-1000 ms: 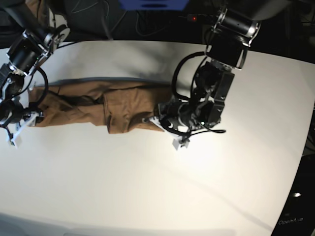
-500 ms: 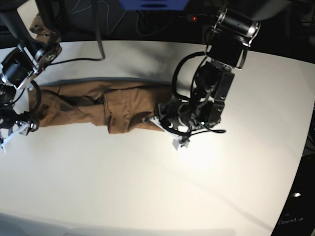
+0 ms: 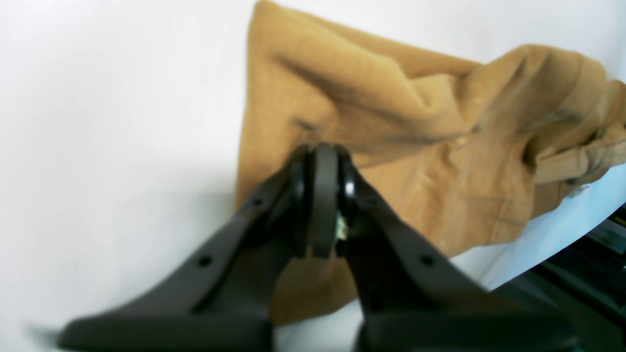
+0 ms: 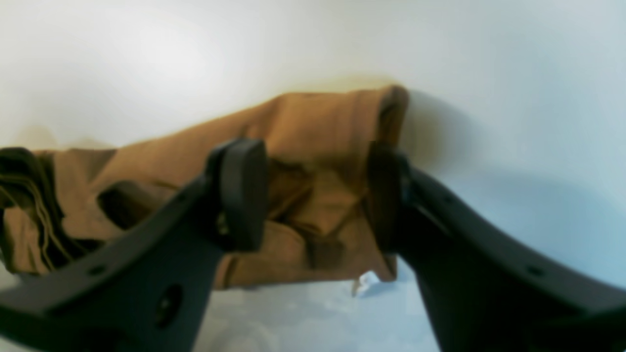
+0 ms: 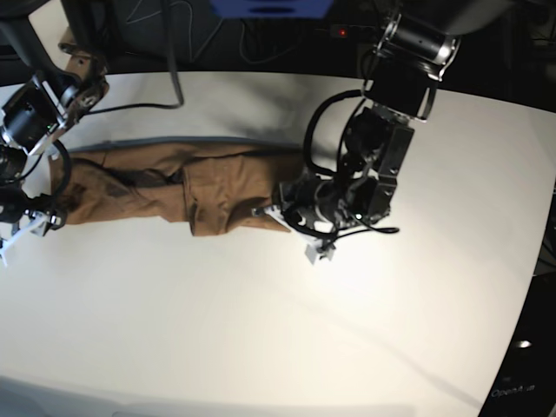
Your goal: Fold the T-shirt properly
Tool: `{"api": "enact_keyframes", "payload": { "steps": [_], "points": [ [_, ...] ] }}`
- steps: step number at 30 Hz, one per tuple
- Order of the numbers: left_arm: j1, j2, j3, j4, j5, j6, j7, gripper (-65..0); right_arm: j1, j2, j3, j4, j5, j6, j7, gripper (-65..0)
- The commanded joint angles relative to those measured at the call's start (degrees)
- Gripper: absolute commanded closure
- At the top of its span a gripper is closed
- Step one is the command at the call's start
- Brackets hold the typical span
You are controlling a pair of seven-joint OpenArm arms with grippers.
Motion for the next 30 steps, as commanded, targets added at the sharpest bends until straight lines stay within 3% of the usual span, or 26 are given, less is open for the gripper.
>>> {"api": "enact_keyframes", "payload": {
  "steps": [1, 6, 12, 30],
  "points": [
    [1.0, -0.59, 0.26, -0.47, 3.07, 1.51, 3.23, -2.2, 1.26, 1.15, -0.14, 0.83, 0.71, 0.14, 0.53, -33.7],
    [1.88, -0.59, 0.26, -0.47, 3.07, 1.51, 3.05, -2.2, 0.56, 2.3, -0.14, -3.74, 0.71, 0.14, 0.53, -34.2],
    [1.88, -0.59, 0.26, -0.47, 3.07, 1.51, 2.96, -2.2, 0.29, 4.85, -0.23, -8.57, 0.71, 0.14, 0.53, -47.3],
    [1.96, -0.59, 0.26, -0.47, 3.07, 1.51, 3.14, -2.2, -2.52, 5.55, -0.4, -8.4, 0.71, 0.14, 0.53, -47.7]
  ]
}}
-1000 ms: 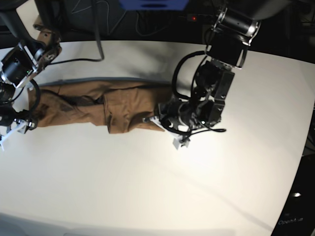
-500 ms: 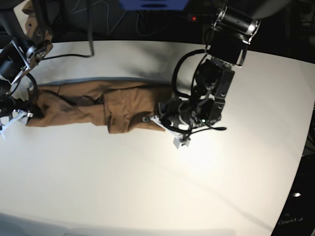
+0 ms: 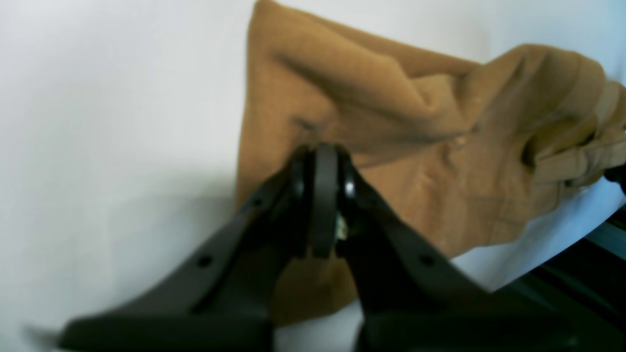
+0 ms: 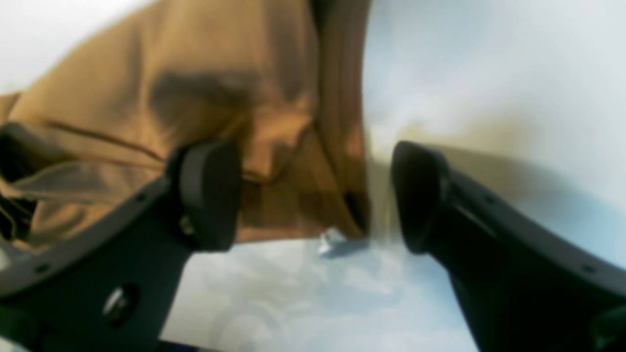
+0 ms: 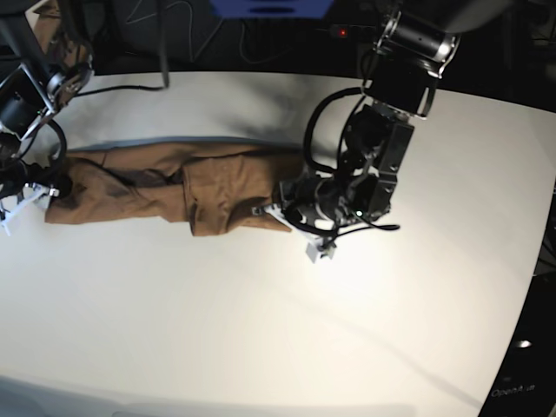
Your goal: Fold the T-shirt properly
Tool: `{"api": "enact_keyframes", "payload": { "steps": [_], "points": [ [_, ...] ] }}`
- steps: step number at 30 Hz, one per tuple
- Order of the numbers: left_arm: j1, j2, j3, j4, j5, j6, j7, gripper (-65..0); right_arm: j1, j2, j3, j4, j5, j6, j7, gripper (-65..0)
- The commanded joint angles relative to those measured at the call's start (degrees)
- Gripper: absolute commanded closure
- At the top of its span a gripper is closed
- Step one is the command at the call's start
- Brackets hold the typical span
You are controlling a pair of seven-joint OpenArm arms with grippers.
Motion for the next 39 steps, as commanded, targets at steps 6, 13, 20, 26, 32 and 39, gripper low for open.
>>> {"api": "enact_keyframes", "payload": {
  "steps": [6, 13, 20, 26, 32, 39],
  "points": [
    [1.92, -0.59, 0.31, -0.42, 3.09, 1.6, 3.84, -2.2, 0.31, 0.61, -0.14, 0.87, 0.69, 0.14, 0.34, -48.0],
    [2.01, -0.59, 0.31, 2.3, 3.18, 1.6, 4.1, -2.2, 0.31, -1.59, -0.14, 0.87, 0.69, 0.14, 0.34, -47.2],
    [2.01, -0.59, 0.31, 2.3, 3.18, 1.6, 4.1, -2.2, 0.23, -3.26, -0.14, 0.87, 0.69, 0.14, 0.34, -45.7],
    [2.01, -0.59, 0.31, 2.3, 3.18, 1.6, 4.1, -2.2, 0.23, -4.58, -0.14, 0.87, 0.69, 0.14, 0.34, -22.2],
    [2.01, -1.3, 0.31, 2.3, 3.18, 1.6, 4.1, -2.2, 0.31, -4.4, -2.69, 0.96, 0.69, 0.14, 0.34, -8.1],
    [1.92, -1.38, 0.31, 2.3, 3.18, 1.6, 4.1, -2.2, -0.39, -4.49, -10.08, 10.28, 0.43, 0.14, 0.34, -7.8]
  ]
}}
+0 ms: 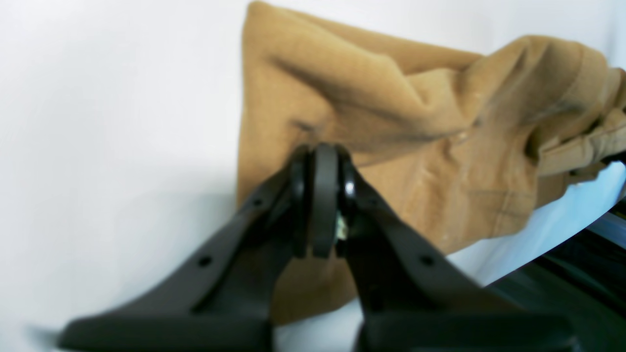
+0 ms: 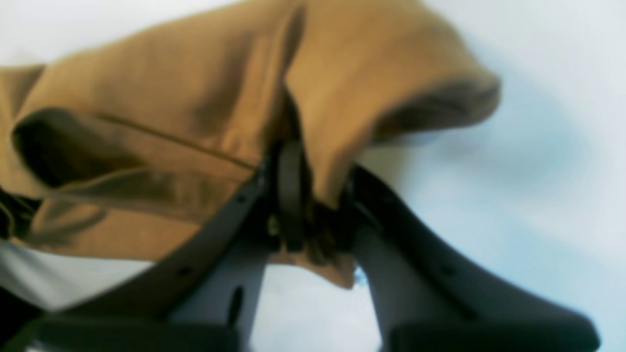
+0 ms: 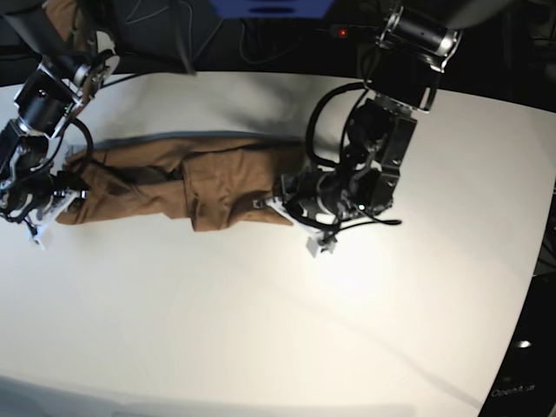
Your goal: Fold the T-shirt properly
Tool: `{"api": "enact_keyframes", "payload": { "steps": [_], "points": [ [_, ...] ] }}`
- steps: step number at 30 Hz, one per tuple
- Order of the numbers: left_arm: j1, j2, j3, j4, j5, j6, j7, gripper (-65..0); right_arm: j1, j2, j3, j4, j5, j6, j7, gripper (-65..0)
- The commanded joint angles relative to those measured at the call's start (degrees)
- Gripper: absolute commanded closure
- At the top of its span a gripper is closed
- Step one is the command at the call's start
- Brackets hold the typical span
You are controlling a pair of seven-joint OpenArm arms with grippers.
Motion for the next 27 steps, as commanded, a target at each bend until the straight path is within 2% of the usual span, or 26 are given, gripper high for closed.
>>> {"api": "enact_keyframes", "payload": {
  "steps": [1, 5, 9, 14, 17, 24, 25, 27],
  "points": [
    [0.5, -0.6, 0.2, -0.32, 3.15, 1.51, 2.68, -2.2, 0.88, 0.99, -0.33, 3.03, 1.08, 0.17, 0.6, -7.8],
    [0.5, -0.6, 0.2, -0.32, 3.15, 1.51, 2.68, -2.2, -1.06, -0.68, -0.77, 9.71, 1.08, 0.17, 0.6, -7.8],
    [0.5, -0.6, 0.2, -0.32, 3.15, 1.51, 2.68, -2.2, -2.73, -2.44, -4.99, 13.93, 1.08, 0.17, 0.6, -7.7],
    [0.5, -0.6, 0.2, -0.32, 3.15, 1.51, 2.68, -2.2, -4.66, -4.28, -5.78, 16.92, 1.08, 0.17, 0.6, -7.7],
    [0.5, -0.6, 0.2, -0.32, 3.07, 1.51, 2.68, -2.2, -4.4, -3.49, -5.6, 17.1, 1.08, 0.17, 0.6, -8.4],
    [0.5, -0.6, 0.2, -0.41, 3.15, 1.51, 2.68, -2.2, -0.97, 0.82, -4.64, 16.83, 1.26, 0.17, 0.6, -9.0],
    [0.5, -0.6, 0.2, -0.41, 3.15, 1.51, 2.68, -2.2, -0.27, 0.82, -3.58, 16.57, 1.26, 0.17, 0.6, -11.2],
    [0.59, -0.6, 0.2, -0.41, 3.15, 1.51, 2.68, -2.2, 0.88, 0.82, -1.38, 14.81, 1.26, 0.17, 0.6, -19.9]
  ]
}}
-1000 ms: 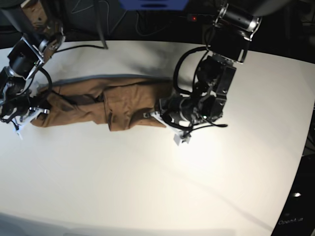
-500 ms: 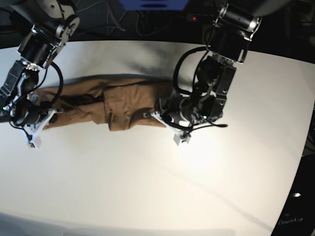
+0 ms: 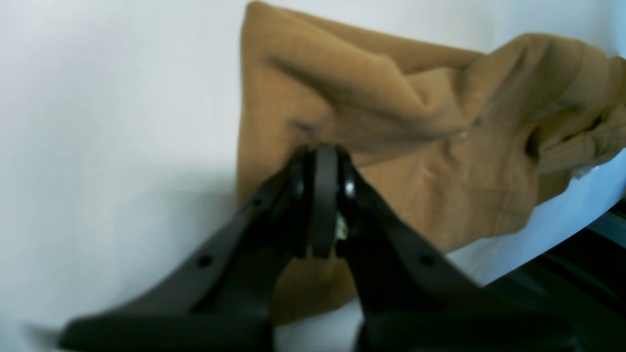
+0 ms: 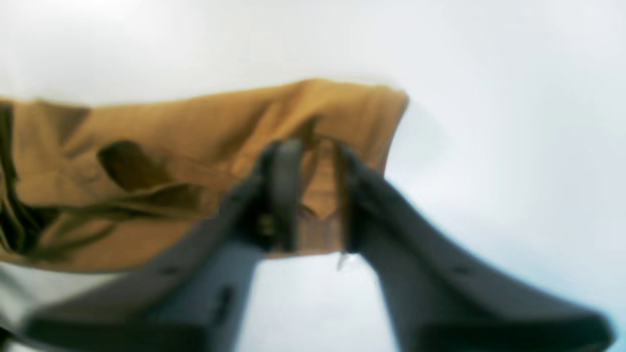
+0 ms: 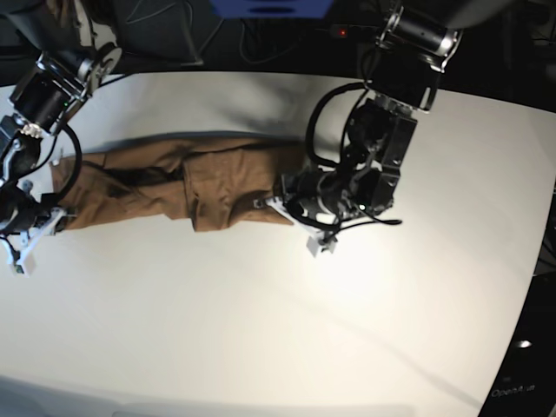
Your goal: Fold the T-shirt properly
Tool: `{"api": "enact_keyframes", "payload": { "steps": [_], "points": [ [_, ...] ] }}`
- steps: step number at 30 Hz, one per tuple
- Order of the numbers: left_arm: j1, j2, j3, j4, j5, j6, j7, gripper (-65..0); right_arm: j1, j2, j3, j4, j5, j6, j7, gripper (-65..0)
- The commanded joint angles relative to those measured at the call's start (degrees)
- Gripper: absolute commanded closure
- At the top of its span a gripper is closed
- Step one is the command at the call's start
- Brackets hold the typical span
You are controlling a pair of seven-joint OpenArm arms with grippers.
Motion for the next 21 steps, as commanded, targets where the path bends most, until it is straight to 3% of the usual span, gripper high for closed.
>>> {"api": "enact_keyframes", "payload": {
  "steps": [1, 2, 4, 10, 21],
  "points": [
    [0.59, -0.58, 0.2, -0.43, 3.15, 1.51, 2.46, -2.2, 2.04, 1.08, 1.66, -1.02, 0.39, 0.14, 0.55, -24.7],
    [0.59, -0.58, 0.2, -0.43, 3.07, 1.51, 2.46, -2.2, 2.92, 1.17, 3.51, -4.01, 0.39, 0.14, 0.55, -30.6],
    [0.59, -0.58, 0.2, -0.43, 3.15, 1.51, 2.46, -2.2, 4.59, 2.49, 6.06, -10.25, 0.39, 0.14, 0.55, -36.3],
    [1.03, -0.58, 0.2, -0.43, 3.15, 1.51, 2.55, -2.2, 7.84, 8.55, 7.38, -26.16, 0.39, 0.14, 0.55, -36.6],
    [1.38, -0.31, 0.11, -0.43, 3.15, 1.51, 2.55, -2.2, 6.17, 10.4, 6.94, -27.13, 6.1, 0.14, 0.55, -37.1]
  ]
}}
